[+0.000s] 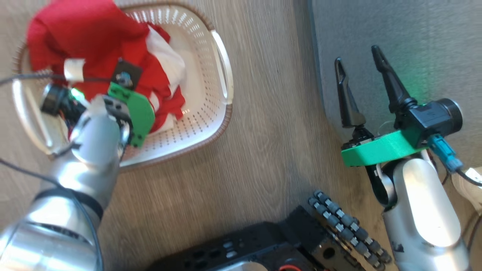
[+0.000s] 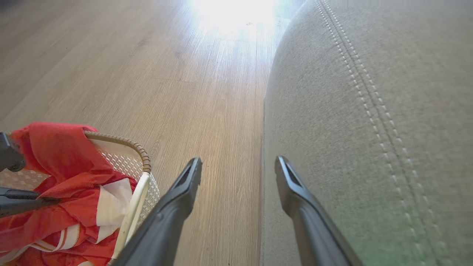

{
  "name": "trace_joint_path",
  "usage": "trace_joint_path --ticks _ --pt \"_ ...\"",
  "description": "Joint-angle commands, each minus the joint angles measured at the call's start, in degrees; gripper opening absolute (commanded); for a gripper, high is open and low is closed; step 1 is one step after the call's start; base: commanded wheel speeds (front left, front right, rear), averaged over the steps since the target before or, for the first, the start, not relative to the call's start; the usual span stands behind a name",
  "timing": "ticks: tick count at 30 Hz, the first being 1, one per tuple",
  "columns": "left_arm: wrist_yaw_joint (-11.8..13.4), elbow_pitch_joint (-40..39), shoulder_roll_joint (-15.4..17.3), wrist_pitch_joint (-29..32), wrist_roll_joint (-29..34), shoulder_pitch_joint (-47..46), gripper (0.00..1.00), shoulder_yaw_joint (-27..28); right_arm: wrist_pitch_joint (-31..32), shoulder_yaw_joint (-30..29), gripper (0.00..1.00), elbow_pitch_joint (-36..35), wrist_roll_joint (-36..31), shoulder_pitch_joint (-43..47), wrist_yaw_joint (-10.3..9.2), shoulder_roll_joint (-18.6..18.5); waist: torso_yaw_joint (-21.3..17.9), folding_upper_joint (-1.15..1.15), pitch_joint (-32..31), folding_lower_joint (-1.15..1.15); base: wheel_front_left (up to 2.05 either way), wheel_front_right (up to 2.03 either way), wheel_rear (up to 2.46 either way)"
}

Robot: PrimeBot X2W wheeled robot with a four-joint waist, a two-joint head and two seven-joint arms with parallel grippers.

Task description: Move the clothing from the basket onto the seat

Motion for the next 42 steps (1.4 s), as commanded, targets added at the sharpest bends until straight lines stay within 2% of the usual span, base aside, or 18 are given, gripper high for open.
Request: trace_joint_path --ticks 1,16,18,26,36,41,42 --pt "0.36 -0.55 0.94 -0.54 -0.23 1.91 0.00 1.08 0.04 0.89 1.00 -1.09 -0.20 1.94 -0.03 -0.65 0.91 0.00 -3.07 0.00 0.00 0.00 0.00" --pt "3.39 -2.39 -1.72 -7.72 -5.45 12.35 0.00 3.63 0.04 1.03 1.00 5.39 -2.56 5.59 -0.03 -0.65 4.11 0.00 -22.64 0.00 0.00 0.00 0.00" --pt "4.40 -7.11 -1.61 -7.82 -5.83 14.48 0.00 4.27 0.04 3.14 1.00 7.56 -2.34 6.37 -0.03 -0.65 4.84 0.00 -25.51 0.00 0.00 0.00 0.00" --pt "6.54 -18.72 -0.71 -7.85 -5.11 21.66 0.00 6.03 0.04 1.92 1.00 9.11 -2.49 7.55 -0.03 -0.65 6.51 0.00 -32.41 0.00 0.00 0.00 0.00" --pt "7.35 -35.48 -0.14 -7.86 -2.21 30.16 0.00 9.91 0.04 0.98 1.00 9.50 -1.84 10.33 -0.03 -0.65 8.25 0.00 -39.88 0.00 0.00 0.00 0.00" --pt "7.87 -47.49 0.19 -7.86 -0.19 33.42 0.00 12.80 0.04 1.25 1.00 7.68 -1.18 11.87 -0.03 -0.65 9.29 0.00 -42.15 0.00 0.00 0.00 0.00" --pt "7.87 -47.49 0.19 -7.86 -0.19 33.42 0.00 12.80 0.04 1.25 1.00 7.68 -1.18 11.87 -0.03 -0.65 9.29 0.00 -42.15 0.00 0.00 0.00 0.00"
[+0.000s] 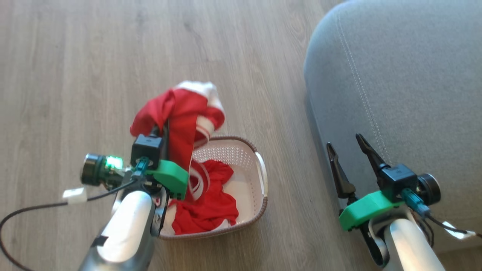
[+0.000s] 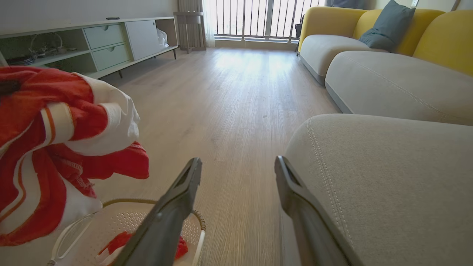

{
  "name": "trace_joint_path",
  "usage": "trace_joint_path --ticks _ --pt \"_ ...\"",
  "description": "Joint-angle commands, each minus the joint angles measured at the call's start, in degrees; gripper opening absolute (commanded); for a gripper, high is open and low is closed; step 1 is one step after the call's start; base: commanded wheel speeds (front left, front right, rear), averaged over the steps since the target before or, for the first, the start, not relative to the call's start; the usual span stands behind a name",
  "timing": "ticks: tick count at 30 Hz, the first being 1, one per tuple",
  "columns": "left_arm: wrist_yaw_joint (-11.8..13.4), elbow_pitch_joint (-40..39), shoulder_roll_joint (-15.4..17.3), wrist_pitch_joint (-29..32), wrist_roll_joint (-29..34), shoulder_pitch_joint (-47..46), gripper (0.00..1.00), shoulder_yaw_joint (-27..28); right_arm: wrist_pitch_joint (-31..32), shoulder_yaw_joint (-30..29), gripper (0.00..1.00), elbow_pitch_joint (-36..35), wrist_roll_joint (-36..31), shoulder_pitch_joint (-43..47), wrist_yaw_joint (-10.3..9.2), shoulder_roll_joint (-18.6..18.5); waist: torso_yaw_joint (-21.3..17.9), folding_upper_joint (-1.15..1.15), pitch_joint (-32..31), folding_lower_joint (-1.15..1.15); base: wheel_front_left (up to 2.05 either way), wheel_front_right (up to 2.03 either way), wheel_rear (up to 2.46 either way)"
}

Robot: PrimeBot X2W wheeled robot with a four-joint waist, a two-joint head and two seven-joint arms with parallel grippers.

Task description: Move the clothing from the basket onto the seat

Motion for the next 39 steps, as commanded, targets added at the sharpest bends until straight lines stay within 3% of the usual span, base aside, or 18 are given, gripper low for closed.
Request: trace_joint_path --ticks 1,10,18,25,39 --pt "0.30 -2.95 1.20 -0.74 0.54 -1.25 0.00 2.50 -0.14 1.13 1.00 -2.46 0.23 -0.68 -0.02 -0.52 0.68 0.00 -0.73 0.01 0.00 0.00 0.00" --pt "-0.83 -20.38 1.57 -0.74 3.63 0.64 0.00 4.09 -0.14 -0.64 1.00 -10.98 2.56 -0.19 -0.02 -0.52 1.68 0.00 -2.72 0.01 0.00 0.00 0.00" --pt "0.18 -30.63 1.21 -0.74 3.94 2.26 0.00 6.56 -0.14 0.60 1.00 -16.80 4.21 1.01 -0.02 -0.52 1.87 0.00 -3.94 0.01 0.00 0.00 0.00" --pt "-0.28 -33.82 0.31 -0.74 3.38 3.14 0.00 7.29 -0.14 1.04 1.00 -17.97 2.11 2.99 -0.02 -0.52 2.74 0.00 -5.09 0.01 0.00 0.00 0.00" --pt "-6.54 -36.74 -0.41 -0.74 3.51 4.20 0.00 4.79 -0.14 2.75 1.00 -17.90 1.83 3.80 -0.02 -0.52 2.19 0.00 -6.01 0.01 0.00 0.00 0.00"
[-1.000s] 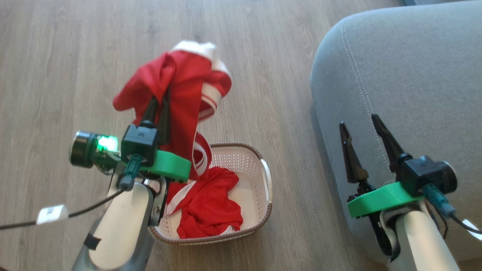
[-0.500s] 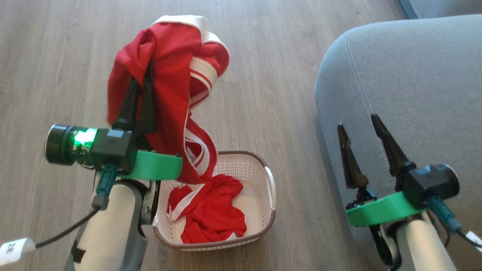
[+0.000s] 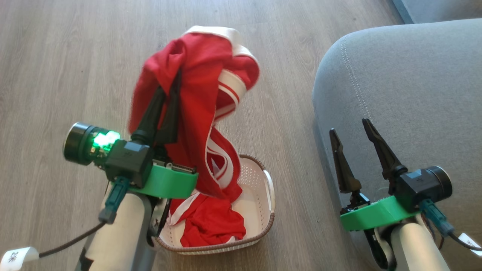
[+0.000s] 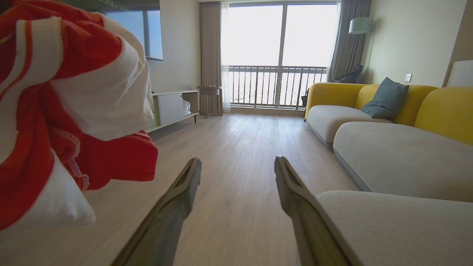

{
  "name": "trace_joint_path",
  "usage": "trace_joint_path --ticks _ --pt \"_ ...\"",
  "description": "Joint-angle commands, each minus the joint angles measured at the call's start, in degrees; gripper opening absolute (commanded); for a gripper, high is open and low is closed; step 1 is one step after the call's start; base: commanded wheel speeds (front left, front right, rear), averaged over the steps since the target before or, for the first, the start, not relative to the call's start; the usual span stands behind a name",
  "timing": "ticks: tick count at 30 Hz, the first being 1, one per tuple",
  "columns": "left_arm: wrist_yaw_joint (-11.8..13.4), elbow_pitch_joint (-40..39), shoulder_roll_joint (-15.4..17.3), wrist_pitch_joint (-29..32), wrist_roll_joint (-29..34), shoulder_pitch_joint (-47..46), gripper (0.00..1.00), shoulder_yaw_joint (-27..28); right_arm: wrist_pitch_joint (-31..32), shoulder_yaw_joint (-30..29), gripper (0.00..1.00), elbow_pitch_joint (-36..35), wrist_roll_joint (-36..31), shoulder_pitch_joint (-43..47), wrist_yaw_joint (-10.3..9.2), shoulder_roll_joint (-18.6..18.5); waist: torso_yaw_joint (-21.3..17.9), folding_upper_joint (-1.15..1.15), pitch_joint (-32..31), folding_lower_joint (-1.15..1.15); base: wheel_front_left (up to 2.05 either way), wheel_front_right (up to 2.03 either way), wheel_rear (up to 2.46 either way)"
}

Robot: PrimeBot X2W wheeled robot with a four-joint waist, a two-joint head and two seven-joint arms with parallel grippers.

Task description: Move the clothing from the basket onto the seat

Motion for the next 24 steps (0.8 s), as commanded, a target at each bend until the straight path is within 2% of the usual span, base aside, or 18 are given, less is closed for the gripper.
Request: trace_joint_path --ticks 1,14,24 --pt "-0.73 -2.24 0.28 -0.29 0.18 -2.31 0.00 1.48 -0.14 1.77 1.00 -1.90 -0.03 -0.75 -0.02 -0.52 -0.11 0.00 0.07 0.01 0.00 0.00 0.00" --pt "-5.76 -1.42 -0.23 -0.29 -0.29 -1.73 0.00 -0.79 -0.14 3.46 1.00 -1.80 -1.25 -0.98 -0.02 -0.52 -0.89 0.00 0.54 0.01 0.00 0.00 0.00" --pt "-7.11 -0.78 -0.81 -0.29 -0.69 -1.28 0.00 -0.26 -0.14 3.99 1.00 -1.56 -2.48 -1.03 -0.02 -0.52 -0.52 0.00 0.02 0.01 0.00 0.00 0.00"
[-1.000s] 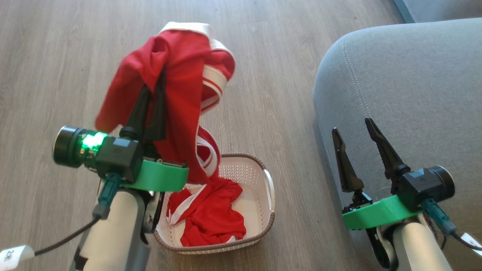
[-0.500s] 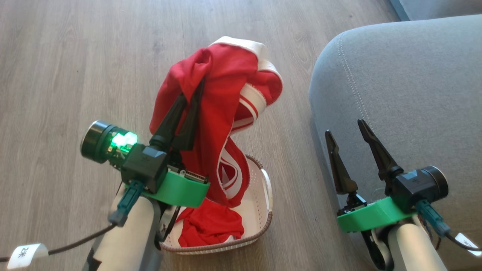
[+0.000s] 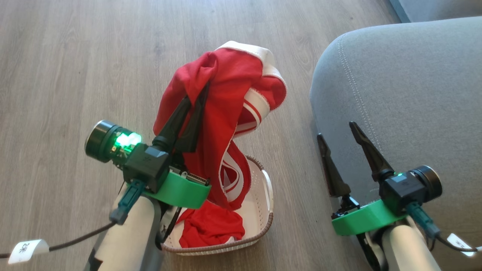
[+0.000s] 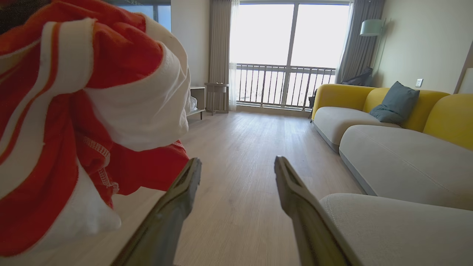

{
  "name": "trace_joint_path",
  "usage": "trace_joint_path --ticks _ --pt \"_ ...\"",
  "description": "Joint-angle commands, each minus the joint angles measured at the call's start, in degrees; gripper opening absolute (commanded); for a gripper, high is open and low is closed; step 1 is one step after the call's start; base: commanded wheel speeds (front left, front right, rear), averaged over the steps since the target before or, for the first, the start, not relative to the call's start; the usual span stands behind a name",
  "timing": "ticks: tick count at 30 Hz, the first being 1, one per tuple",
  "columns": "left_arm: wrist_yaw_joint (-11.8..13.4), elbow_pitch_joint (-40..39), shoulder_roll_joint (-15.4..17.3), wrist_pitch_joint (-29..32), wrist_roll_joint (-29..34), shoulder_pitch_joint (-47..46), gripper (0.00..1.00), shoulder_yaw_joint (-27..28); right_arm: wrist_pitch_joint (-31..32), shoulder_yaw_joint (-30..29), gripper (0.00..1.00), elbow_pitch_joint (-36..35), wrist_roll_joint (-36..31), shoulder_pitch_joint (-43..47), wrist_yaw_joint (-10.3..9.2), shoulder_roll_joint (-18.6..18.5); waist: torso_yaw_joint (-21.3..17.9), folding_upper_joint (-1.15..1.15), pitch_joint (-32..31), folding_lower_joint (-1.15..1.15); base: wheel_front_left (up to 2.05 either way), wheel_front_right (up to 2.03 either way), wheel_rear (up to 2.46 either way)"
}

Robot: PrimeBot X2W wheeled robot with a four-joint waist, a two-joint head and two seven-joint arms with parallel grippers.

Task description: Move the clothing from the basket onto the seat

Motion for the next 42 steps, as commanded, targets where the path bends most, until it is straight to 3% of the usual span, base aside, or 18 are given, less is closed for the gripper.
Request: trace_joint_path --ticks 1,22,33,42 --pt "-0.20 -1.89 -0.15 -0.29 -0.25 -1.38 0.00 1.93 -0.14 1.62 1.00 -1.69 -0.62 -1.07 -0.02 -0.53 0.07 0.00 -0.06 0.00 0.00 0.00 0.00" --pt "-4.85 1.95 -0.36 -0.29 -1.07 -0.93 0.00 -6.02 -0.14 14.99 1.00 2.00 -7.39 -8.96 -0.02 -12.26 1.38 0.00 0.85 0.00 0.00 0.00 0.00" --pt "-5.11 2.15 0.41 -0.29 -1.59 -2.42 0.00 -10.27 -0.14 15.21 1.00 2.65 -10.21 -11.91 -0.02 -13.89 2.04 0.00 1.81 0.00 0.00 0.00 0.00" --pt "-5.12 1.99 0.76 -0.29 -2.66 -3.38 0.00 -12.89 -0.14 21.70 1.00 4.47 -9.92 -14.62 -0.02 -13.75 2.00 0.00 1.77 0.00 0.00 0.00 0.00"
